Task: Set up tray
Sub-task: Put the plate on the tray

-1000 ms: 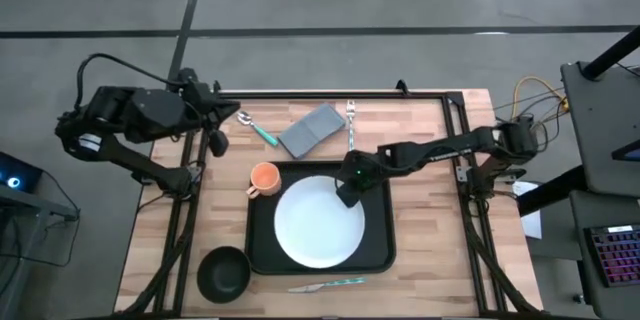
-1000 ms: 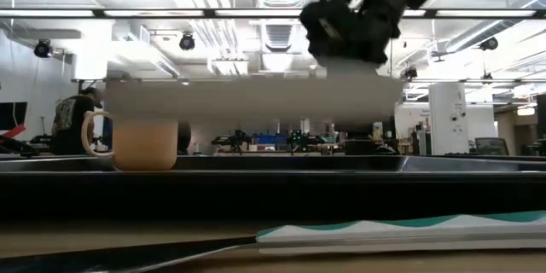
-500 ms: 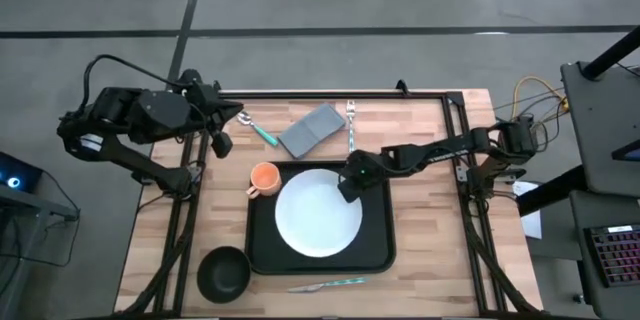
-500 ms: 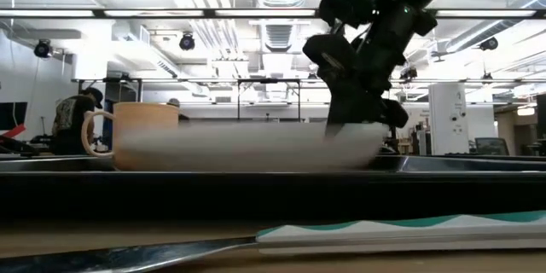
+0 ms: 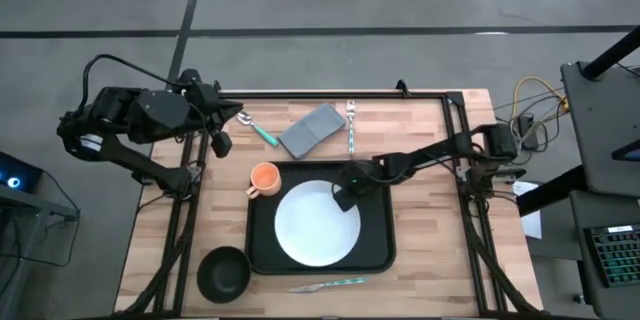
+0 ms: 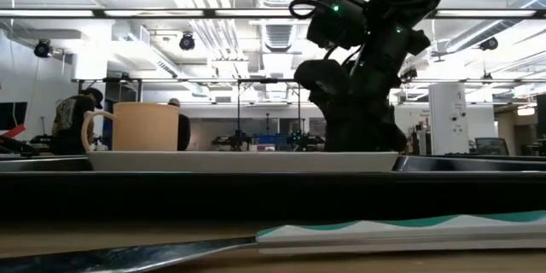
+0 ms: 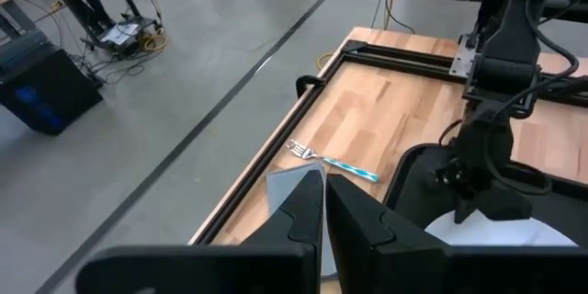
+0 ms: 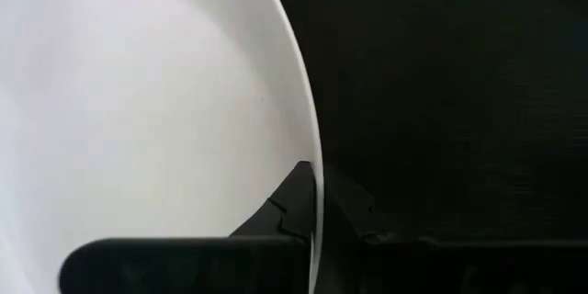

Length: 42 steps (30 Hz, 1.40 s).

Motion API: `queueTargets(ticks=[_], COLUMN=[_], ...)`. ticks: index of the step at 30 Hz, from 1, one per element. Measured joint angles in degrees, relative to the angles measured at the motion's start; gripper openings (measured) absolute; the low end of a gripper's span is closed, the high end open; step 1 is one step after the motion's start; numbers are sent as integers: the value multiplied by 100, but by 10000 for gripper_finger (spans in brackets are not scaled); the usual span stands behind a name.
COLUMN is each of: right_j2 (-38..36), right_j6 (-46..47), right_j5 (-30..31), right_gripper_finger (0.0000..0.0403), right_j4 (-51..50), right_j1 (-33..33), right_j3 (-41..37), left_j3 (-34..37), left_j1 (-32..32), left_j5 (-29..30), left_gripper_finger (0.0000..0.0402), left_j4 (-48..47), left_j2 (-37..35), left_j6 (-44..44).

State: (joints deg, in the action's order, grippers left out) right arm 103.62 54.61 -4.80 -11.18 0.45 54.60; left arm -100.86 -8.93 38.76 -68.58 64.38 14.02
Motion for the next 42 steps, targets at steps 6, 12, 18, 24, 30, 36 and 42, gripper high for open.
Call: queueTargets(ticks=[6, 12, 18, 24, 30, 36, 42], right_j2=[-2, -116, -175, -189, -192, -176, -533], right_j6=[-269, -366, -503, -531, -492, -415, -546], right_j5=[27, 48, 15, 24, 2, -151, -167], right_gripper_finger=[8, 8, 8, 9, 17, 48, 75], right_j4=[-32, -356, -404, -353, -219, -190, -680], right_j1=[1, -68, -61, -165, -265, -276, -296], right_j3=[132, 130, 128, 128, 133, 242, 403], left_j3=[0, 0, 0, 0, 0, 0, 0], left_j1=[0, 0, 0, 0, 0, 0, 0], left_j5=[-14, -117, -120, -160, -426, -461, -457], left_gripper_finger=[0, 0, 0, 0, 0, 0, 0], left_j4=[0, 0, 1, 0, 0, 0, -116], left_j2=[0, 0, 0, 0, 0, 0, 0], left_j6=[2, 2, 2, 2, 2, -63, -288])
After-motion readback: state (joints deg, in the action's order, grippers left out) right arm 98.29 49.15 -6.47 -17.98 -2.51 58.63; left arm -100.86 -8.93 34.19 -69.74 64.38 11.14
